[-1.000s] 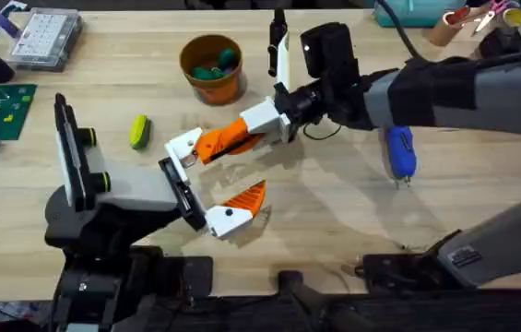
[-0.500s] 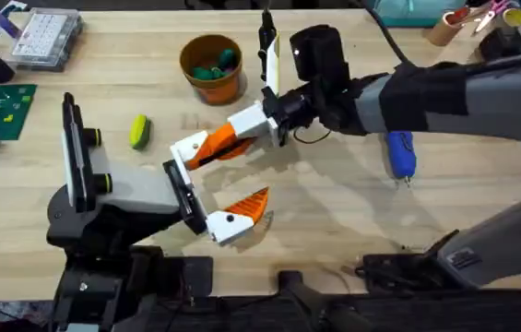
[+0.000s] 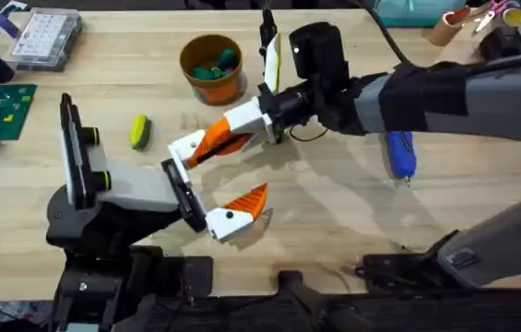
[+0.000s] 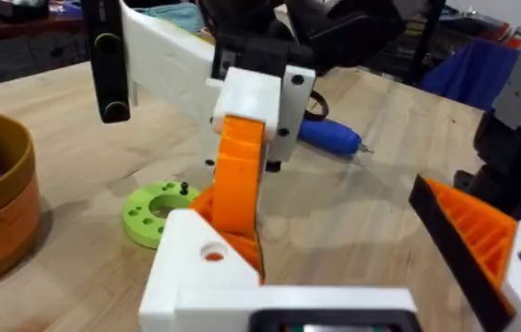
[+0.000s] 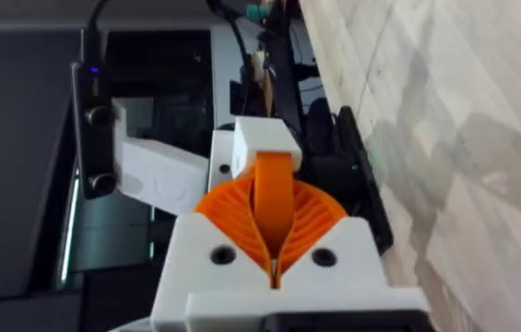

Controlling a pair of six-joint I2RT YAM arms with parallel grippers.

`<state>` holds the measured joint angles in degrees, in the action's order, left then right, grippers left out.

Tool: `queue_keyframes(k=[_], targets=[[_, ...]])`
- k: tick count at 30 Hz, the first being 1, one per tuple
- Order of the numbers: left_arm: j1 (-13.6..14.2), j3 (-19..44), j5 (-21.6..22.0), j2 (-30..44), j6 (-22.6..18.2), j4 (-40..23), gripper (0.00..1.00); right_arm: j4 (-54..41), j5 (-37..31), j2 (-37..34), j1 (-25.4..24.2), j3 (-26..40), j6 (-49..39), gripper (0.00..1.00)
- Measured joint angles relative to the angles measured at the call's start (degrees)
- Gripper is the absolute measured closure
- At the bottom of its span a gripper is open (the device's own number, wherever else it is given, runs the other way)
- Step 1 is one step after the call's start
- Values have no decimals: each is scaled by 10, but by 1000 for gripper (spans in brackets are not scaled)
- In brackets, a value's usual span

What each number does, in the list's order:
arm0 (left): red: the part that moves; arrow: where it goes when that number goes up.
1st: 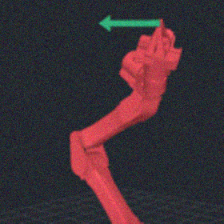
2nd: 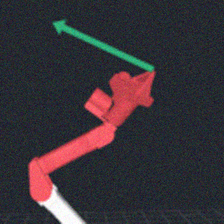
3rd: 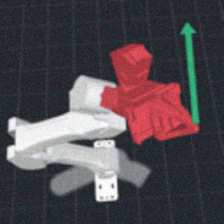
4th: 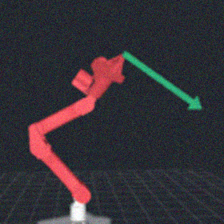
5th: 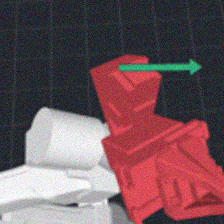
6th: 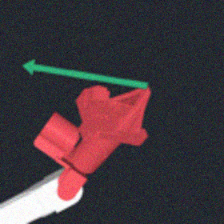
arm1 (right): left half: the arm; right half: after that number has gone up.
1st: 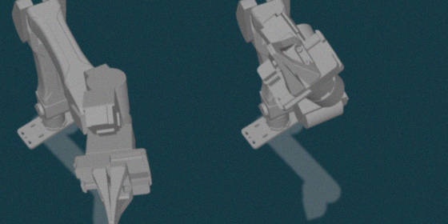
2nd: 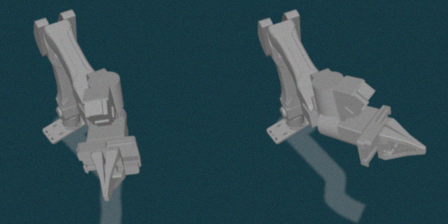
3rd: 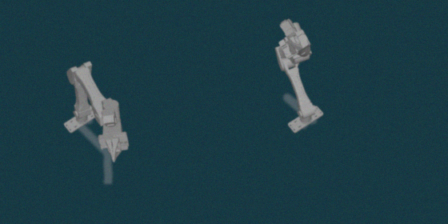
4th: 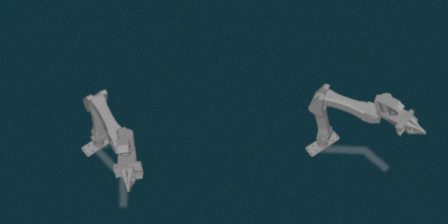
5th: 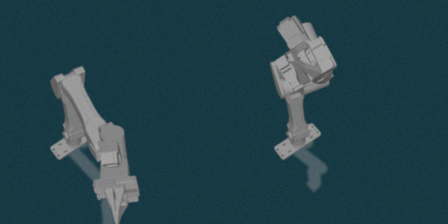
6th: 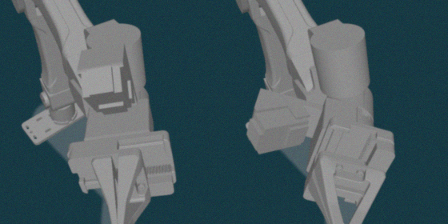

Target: Pick up the gripper from the table and insert it into the empty holder that is missing its gripper. Then pick up a screw, insert it into the mounting hole, and use the screwdriver to tighten it. Finally, clean up the table by picking up the vegetable and placing it into the bucket.

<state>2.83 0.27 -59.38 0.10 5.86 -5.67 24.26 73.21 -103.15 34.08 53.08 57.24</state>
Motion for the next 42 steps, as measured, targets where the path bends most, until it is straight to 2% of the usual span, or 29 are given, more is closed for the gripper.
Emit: queue_keyframes(k=[8,18,22,25,26,29,42], targets=[[-3,0,18,0,0,3,10,31,-31,0,6,0,25,993],[-3,0,20,0,0,3,10,34,-36,0,6,-2,28,993],[-3,0,12,3,6,1,10,47,-49,12,6,-24,28,993],[-2,0,5,4,5,1,10,79,-64,25,7,-44,33,993],[-3,0,13,3,4,1,10,113,-83,26,14,-54,42,993],[-5,0,23,3,4,3,10,127,-106,27,22,-56,50,993],[-7,0,33,3,9,3,10,132,-128,27,28,-56,62,993]])
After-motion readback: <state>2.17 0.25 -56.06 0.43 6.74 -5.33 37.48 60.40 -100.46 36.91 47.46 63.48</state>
